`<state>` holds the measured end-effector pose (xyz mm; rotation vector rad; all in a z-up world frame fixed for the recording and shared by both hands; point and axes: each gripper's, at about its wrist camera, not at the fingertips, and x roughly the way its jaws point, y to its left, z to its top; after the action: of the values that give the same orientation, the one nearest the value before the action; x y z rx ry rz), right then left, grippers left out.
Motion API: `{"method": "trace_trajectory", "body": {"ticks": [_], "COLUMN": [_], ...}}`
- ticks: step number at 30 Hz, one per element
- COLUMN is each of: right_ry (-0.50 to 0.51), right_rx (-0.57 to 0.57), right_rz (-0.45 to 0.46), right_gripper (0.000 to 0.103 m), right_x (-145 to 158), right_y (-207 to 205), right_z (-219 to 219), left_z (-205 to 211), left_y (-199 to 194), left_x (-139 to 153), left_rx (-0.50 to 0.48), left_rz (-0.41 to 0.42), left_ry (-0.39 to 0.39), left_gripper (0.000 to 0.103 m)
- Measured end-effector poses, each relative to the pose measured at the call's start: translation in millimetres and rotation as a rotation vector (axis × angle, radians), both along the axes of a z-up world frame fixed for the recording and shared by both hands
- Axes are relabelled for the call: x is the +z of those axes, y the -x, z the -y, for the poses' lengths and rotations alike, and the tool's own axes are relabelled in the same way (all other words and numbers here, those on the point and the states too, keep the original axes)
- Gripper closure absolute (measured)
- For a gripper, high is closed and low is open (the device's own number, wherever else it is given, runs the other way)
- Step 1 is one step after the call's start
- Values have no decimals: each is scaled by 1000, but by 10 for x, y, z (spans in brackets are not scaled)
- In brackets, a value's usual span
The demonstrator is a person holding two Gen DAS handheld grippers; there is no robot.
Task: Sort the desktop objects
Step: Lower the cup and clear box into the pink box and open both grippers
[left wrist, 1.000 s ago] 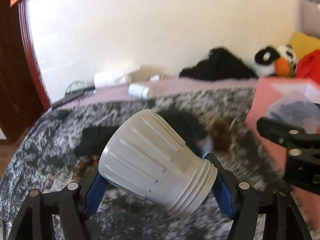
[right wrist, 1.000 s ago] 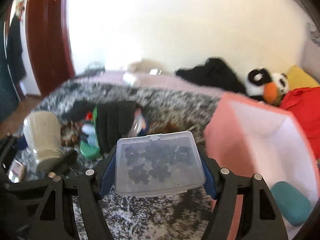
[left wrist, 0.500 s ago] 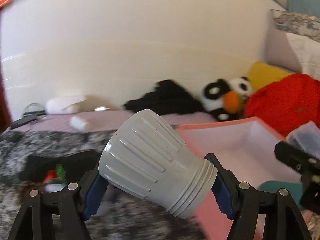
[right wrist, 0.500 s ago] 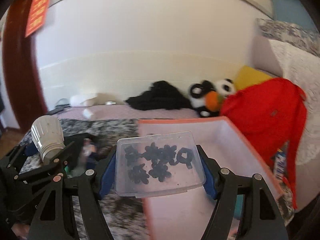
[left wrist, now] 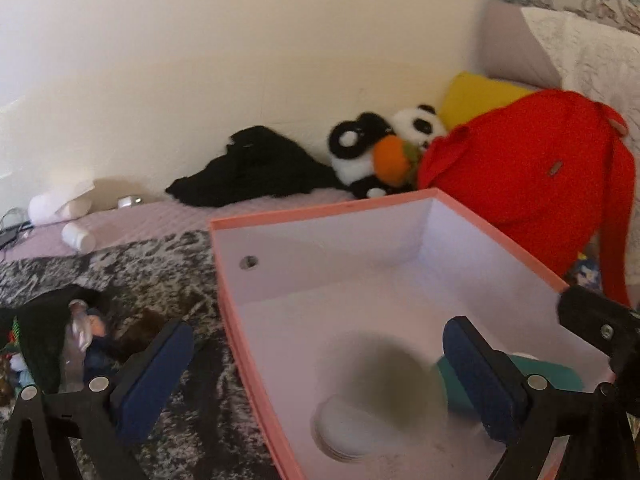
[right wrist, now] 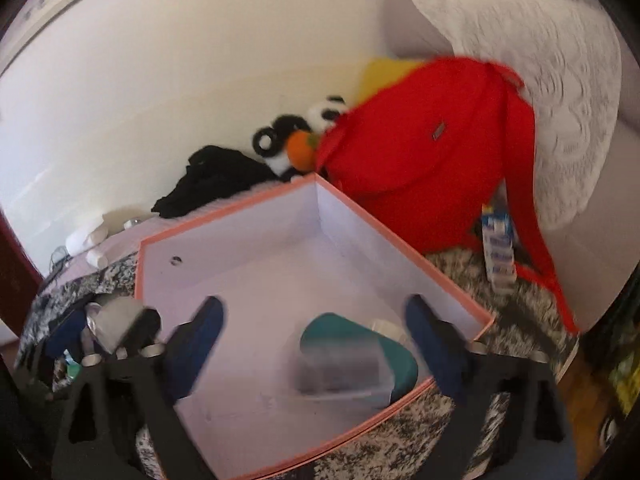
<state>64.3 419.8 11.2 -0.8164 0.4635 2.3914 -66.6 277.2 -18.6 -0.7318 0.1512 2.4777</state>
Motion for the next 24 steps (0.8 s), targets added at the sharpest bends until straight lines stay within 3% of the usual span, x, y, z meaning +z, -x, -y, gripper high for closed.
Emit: {"method": "trace_trajectory", "body": {"ticks": [13, 24], "right_ry": [-55, -84], "right_rx": [22, 188], "right_rz": [-59, -112], "right_gripper": [6, 6], "right_x": [145, 266], "right_y": [89, 605], "right_z": [258, 1174], "left_z": [173, 1190], "left_y": [70, 404], "left_x": [12, -51], "left_rx": [48, 254], "left_rz": [-4, -11], "left_ry": [13, 67], "left_gripper": [0, 0]}}
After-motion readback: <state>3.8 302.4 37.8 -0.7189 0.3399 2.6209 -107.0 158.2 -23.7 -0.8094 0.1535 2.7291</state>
